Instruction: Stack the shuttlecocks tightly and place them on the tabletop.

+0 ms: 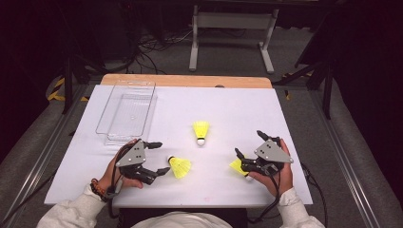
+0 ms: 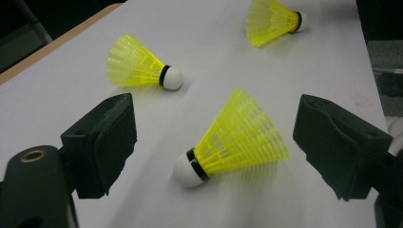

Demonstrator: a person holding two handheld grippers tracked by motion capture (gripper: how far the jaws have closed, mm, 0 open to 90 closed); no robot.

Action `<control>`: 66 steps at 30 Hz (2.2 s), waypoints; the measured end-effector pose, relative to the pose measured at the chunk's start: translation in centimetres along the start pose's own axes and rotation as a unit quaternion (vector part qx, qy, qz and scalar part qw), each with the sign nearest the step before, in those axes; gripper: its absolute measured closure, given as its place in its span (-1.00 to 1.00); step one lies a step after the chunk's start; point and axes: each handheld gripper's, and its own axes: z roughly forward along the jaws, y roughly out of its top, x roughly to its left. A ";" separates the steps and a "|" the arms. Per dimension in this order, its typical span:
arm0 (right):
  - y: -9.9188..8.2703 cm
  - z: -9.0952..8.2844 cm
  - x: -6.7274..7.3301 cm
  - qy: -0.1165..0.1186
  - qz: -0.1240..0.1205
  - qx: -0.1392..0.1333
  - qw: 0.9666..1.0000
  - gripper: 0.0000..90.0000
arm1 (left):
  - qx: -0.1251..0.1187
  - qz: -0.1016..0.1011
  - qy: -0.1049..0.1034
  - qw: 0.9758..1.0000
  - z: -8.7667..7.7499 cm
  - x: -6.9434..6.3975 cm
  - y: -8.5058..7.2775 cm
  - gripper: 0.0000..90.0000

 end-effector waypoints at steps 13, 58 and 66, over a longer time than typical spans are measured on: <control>0.2 1.0 0.8 0.013 -0.027 0.009 1.000 -0.76 | 0.068 0.011 0.002 0.998 4.8 -0.4 1.9 -0.41; -0.8 1.1 1.2 0.030 -0.043 0.043 0.998 -0.73 | 0.119 0.005 0.059 0.991 3.6 4.7 5.7 0.99; -0.9 1.4 1.1 0.031 -0.041 0.050 0.997 -0.73 | 0.165 0.014 0.070 0.984 5.0 6.9 7.3 0.99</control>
